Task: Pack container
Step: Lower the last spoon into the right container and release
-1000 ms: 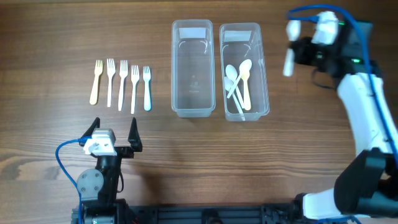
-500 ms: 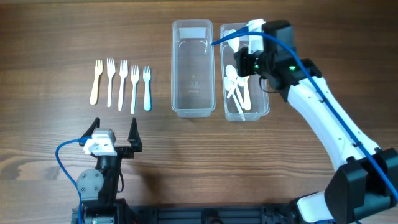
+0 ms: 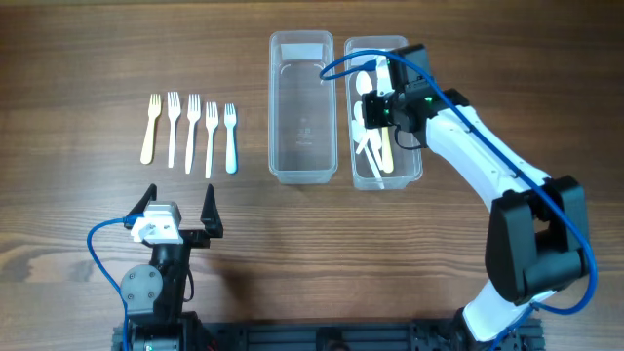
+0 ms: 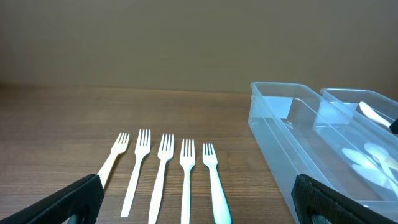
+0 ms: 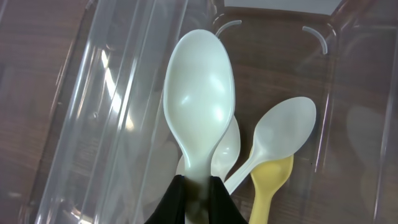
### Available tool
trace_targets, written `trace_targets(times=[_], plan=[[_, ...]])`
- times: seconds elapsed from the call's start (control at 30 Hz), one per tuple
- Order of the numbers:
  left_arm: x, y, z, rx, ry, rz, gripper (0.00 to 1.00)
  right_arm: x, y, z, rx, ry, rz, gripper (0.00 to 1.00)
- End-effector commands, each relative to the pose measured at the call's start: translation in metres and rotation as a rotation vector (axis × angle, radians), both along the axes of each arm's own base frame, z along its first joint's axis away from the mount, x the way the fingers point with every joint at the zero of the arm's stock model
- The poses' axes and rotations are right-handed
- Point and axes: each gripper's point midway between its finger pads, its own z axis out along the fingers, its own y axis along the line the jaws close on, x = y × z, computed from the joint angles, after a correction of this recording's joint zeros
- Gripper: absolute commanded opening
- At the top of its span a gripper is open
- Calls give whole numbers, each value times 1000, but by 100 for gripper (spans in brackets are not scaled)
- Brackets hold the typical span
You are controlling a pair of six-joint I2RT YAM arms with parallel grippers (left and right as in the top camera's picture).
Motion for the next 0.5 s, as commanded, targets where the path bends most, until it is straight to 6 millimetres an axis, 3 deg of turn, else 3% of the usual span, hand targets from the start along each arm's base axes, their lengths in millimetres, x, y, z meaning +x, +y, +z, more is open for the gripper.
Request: trace_targets(times=[0.0,0.03,0.1,0.23,0.37,0.47], plan=[[0,-4,-2,-7,0,-22,100,7,-1,0,-1,-7,-28,17],[0,-4,-2,-7,0,-22,100,7,-1,0,-1,-7,-28,27],[0,-4,-2,-7,0,-22,100,6,-2,0,-1,-6,-28,38],[0,-4,-2,-7,0,-22,100,7,-1,9,4,-25,-23,39],[0,-4,-2,-7,0,-22,100,9,0,43,28,-99,-21,40],[0,-4,-2,-7,0,-22,100,8,-14,85,30,-188,-62,40]])
